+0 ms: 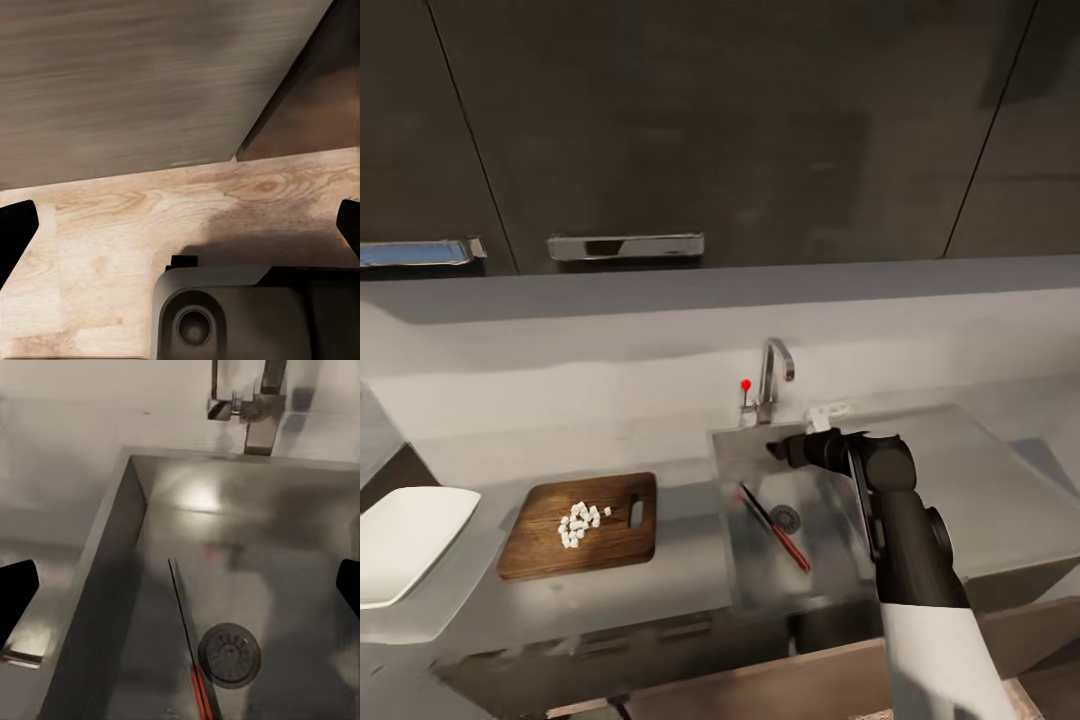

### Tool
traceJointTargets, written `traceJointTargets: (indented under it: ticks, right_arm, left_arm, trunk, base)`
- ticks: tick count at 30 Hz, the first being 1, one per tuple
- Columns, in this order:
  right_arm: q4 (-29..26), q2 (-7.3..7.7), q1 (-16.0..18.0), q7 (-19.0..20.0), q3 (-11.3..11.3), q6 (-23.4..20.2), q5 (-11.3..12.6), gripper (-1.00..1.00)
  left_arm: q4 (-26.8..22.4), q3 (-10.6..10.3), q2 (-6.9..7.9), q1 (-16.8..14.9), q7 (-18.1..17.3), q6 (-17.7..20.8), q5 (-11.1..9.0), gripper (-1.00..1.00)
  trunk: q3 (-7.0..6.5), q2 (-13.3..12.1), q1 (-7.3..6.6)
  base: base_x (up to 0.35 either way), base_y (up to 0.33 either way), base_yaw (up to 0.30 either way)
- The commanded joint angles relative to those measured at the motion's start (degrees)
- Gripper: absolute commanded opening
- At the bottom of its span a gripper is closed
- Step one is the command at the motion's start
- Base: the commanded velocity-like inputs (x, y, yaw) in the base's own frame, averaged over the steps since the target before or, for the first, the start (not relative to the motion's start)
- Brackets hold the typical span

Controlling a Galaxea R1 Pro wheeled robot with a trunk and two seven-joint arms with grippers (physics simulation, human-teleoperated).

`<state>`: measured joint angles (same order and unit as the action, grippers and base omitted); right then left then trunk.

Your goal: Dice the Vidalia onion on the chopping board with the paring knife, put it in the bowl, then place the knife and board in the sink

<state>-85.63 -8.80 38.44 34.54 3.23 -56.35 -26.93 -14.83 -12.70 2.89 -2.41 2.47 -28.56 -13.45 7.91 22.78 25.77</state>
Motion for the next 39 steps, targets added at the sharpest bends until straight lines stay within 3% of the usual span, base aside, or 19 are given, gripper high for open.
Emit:
traceJointTargets:
  ticks: [1,12,32,39]
  right_arm:
    - [-0.04,-0.07,0.06,0.6,0.06,-0.15,-0.58,1.0]
    - [2.34,-0.45,-0.03,0.49,-0.06,-0.07,-0.58,1.0]
    - [5.85,-0.67,-0.03,0.29,-0.04,0.05,-0.56,1.0]
    - [5.93,-0.61,-0.03,0.29,0.02,0.1,-0.49,1.0]
  left_arm:
    - [0.0,-0.49,0.06,-0.05,0.26,-0.18,-0.35,1.0]
    - [-0.01,-0.49,0.09,-0.05,0.26,-0.18,-0.35,1.0]
    - [-0.02,-0.4,0.18,-0.05,0.26,-0.18,-0.35,1.0]
    - [-0.02,-0.4,0.18,-0.05,0.26,-0.18,-0.35,1.0]
  trunk:
    - [0.13,0.13,0.01]
    - [0.13,0.13,0.01]
    - [0.13,0.13,0.01]
    - [0.13,0.13,0.01]
  base:
    - [-0.219,0.172,0.0]
    - [-0.159,0.246,0.0]
    - [-0.004,0.295,0.0]
    - [0.0,0.054,0.0]
